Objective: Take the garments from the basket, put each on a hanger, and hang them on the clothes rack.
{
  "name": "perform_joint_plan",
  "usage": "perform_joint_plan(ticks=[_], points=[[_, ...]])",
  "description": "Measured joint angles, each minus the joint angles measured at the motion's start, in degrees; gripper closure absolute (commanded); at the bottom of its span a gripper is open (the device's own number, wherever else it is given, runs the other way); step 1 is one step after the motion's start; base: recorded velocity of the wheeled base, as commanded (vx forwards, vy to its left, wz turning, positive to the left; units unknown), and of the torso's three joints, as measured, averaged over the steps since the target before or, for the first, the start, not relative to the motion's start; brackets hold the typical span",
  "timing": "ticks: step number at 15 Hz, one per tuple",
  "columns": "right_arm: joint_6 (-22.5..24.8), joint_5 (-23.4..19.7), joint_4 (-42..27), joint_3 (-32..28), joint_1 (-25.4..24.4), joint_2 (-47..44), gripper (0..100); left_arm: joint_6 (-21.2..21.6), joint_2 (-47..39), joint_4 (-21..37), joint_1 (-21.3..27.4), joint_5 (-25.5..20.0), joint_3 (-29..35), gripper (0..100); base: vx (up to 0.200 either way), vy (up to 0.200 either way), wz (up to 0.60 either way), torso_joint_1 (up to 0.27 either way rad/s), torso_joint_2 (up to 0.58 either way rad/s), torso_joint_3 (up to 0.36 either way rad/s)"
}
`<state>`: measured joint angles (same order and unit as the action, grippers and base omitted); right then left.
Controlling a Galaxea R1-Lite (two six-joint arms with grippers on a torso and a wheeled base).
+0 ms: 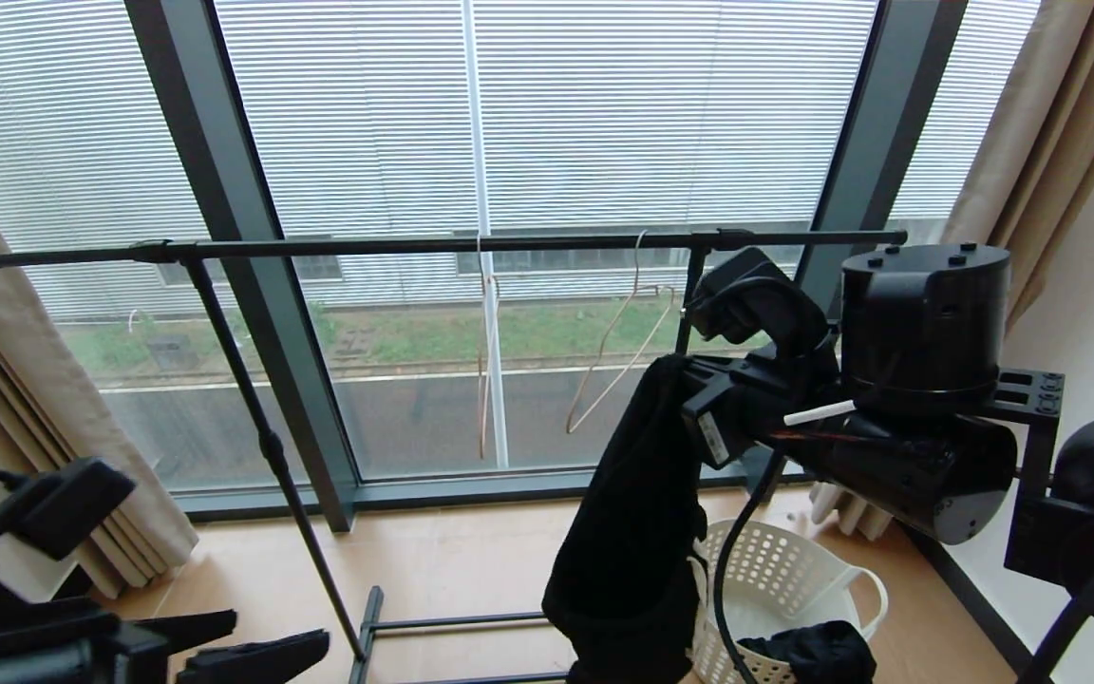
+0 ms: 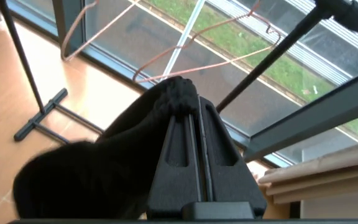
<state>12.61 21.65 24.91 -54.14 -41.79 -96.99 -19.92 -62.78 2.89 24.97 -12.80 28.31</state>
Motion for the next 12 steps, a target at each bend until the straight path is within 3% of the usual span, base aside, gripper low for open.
perform_joint_plan(ticks=[3, 6, 9, 12], points=[[0.1, 0.3, -0.3, -2.3, -2.3, -1.4, 100, -3.6, -13.3, -7.9, 6.6, -0.1, 3.1, 0, 0.0, 0.0, 0.0, 0.0, 0.0, 0.0], [0.1, 1.2, -0.4, -4.1, -3.7, -2.0, 100, -4.7, -24.5, -13.5, 9.8, -0.1, 7.7, 0, 0.0, 0.0, 0.0, 0.0, 0.0, 0.0], [0.1, 3.0, 0.0, -4.5, -5.2, -2.1, 100, -4.9, -32.8, -15.9, 11.5, 0.3, 13.1, 0, 0.0, 0.0, 0.0, 0.0, 0.0, 0.0], [0.1, 3.1, 0.0, -4.7, -5.8, -1.9, 100, -5.1, -39.6, -16.6, 12.1, 3.9, 17.7, 0, 0.0, 0.0, 0.0, 0.0, 0.0, 0.0]])
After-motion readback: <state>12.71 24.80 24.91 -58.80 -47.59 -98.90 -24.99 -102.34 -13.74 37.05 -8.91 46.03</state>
